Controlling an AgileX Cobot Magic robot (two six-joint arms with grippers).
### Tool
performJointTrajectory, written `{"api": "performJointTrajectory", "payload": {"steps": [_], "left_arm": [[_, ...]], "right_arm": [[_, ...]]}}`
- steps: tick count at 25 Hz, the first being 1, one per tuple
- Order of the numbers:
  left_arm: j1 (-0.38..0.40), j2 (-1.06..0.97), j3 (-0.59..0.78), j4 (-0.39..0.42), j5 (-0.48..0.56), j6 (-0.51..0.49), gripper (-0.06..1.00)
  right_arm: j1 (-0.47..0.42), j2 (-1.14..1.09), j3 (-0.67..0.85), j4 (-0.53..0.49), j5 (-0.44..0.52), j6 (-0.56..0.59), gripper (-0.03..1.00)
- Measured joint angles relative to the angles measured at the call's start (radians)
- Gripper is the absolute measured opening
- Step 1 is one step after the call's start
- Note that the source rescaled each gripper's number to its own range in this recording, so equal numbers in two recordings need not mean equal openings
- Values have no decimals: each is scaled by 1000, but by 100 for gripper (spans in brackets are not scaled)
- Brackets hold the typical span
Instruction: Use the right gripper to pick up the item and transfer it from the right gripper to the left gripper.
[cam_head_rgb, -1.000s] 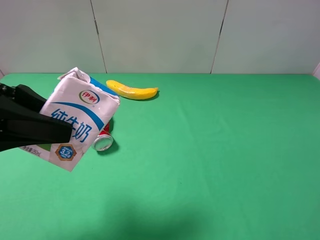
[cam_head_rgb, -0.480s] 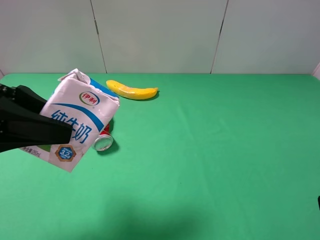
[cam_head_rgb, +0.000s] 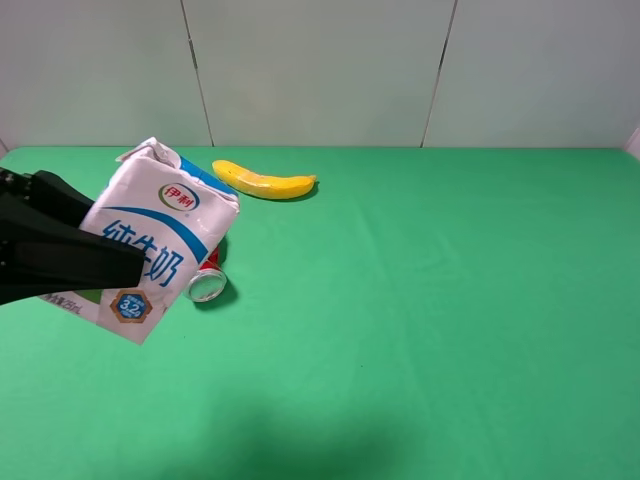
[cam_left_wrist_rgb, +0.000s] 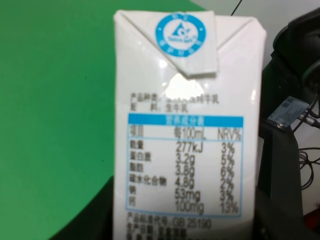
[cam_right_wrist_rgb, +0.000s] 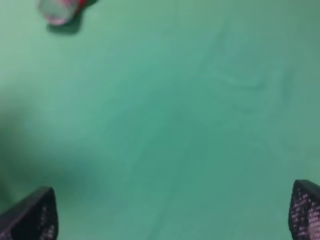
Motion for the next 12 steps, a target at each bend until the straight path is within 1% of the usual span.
{"api": "performJointTrajectory", "payload": {"steps": [4,7,10,12], "left_arm": [[0,0,0,1,-20,0,1],[0,0,0,1,-30,0,1],[0,0,0,1,-47,0,1],[0,0,0,2,-67,0,1]], "right_arm": [[-153,-88,0,0,0,3,100],[-243,-126,0,0,2,3,100],[-299,-127,0,0,2,3,100],[-313,-127,0,2,2,3,100]]}}
